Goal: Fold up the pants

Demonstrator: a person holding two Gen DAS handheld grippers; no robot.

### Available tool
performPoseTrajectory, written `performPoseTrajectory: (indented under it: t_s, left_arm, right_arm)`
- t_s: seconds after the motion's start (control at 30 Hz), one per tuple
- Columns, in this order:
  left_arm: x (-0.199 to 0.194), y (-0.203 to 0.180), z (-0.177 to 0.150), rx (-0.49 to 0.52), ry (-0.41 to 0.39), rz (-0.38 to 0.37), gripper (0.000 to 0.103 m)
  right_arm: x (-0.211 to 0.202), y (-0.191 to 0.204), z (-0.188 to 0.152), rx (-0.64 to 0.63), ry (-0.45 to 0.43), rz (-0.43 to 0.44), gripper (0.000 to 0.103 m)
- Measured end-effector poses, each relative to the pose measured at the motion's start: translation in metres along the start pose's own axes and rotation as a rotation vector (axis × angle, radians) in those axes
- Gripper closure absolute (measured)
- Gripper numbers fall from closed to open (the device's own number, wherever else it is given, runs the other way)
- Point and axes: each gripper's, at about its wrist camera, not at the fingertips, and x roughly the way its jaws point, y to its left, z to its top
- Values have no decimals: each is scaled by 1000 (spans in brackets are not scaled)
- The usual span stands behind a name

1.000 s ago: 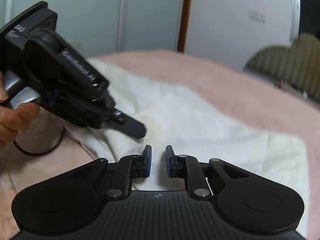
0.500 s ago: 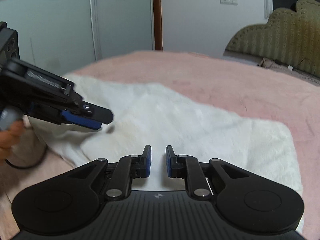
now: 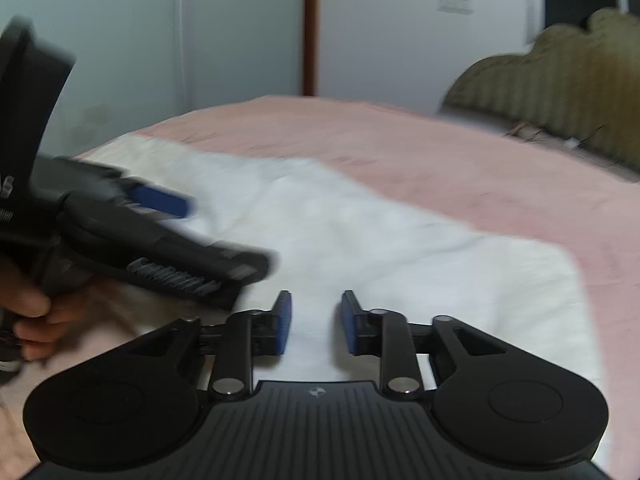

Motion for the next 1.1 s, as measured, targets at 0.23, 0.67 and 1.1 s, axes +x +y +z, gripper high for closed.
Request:
performPoseTrajectory:
  t_s: [0.23, 0.67, 1.1]
  left_arm:
    - [-16, -13, 23, 0, -111, 40, 2]
    - [30, -31, 19, -2, 0, -9, 0]
    - [70, -22, 56, 4, 60, 138, 2]
  right_arm:
    - [-4, -74, -12, 220, 48, -52, 62]
    - [2, -35, -11, 14, 96, -57, 0]
    - [28, -108, 31, 80, 130, -94, 0]
